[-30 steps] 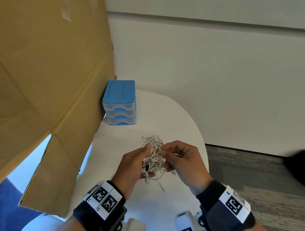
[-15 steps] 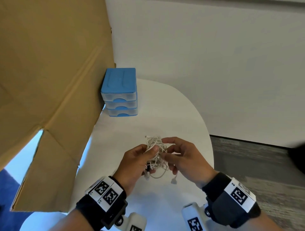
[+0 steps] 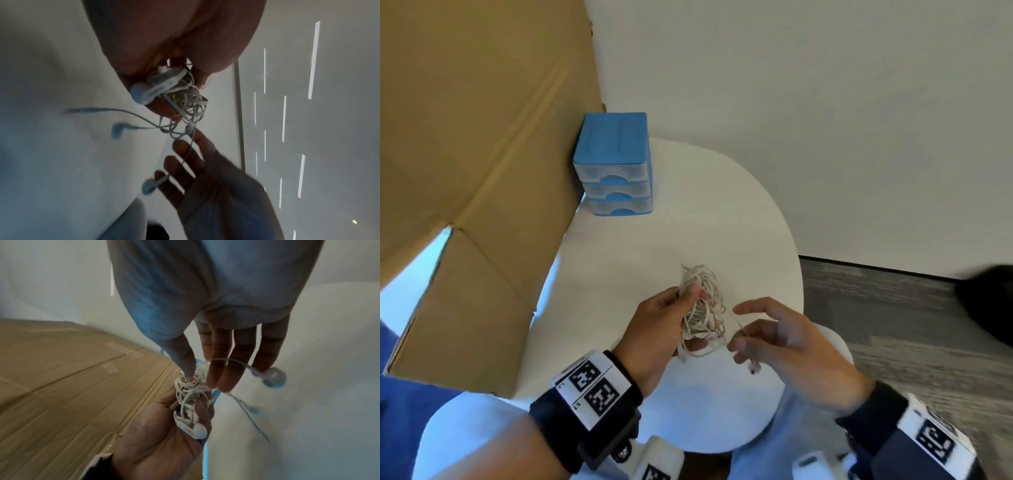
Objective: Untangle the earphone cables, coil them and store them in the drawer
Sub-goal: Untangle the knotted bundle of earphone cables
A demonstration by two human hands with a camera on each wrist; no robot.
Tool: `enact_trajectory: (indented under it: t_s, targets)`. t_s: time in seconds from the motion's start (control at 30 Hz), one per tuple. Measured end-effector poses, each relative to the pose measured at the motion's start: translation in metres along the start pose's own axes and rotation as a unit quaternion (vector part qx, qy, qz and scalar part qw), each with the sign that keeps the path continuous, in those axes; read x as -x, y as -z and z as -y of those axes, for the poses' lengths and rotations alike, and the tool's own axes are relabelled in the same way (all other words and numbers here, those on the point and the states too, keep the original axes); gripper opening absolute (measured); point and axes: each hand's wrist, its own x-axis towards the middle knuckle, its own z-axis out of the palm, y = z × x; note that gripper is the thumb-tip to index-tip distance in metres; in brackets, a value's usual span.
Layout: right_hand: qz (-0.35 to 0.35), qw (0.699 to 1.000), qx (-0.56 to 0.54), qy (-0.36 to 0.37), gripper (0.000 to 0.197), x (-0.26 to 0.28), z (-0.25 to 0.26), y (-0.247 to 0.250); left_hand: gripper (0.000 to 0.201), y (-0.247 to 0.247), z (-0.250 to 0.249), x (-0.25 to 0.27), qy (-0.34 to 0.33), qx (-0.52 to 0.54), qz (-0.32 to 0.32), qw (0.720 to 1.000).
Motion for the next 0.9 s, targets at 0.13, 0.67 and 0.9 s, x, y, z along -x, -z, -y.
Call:
enact_trajectory:
  t_s: [0.13,0.67,0.9]
  targets:
    - [-0.002,1.000,-0.011,-0.010,0.023,0.027,-0.011,0.011,0.022,0.000,0.000,0.006,-0.004,0.052,0.022,0.998]
    - [-0.027,0.998,-0.001,0.051,0.062,0.025,0.007,0.005,0.049,0.002,-0.015,0.030,0.000,-0.093,0.262,0.960]
    - [-0.057,0.994,-0.094,0.027,0.018,0.025,0.005,0.004,0.048,0.000,-0.018,0.027,-0.064,-0.147,0.181,0.970]
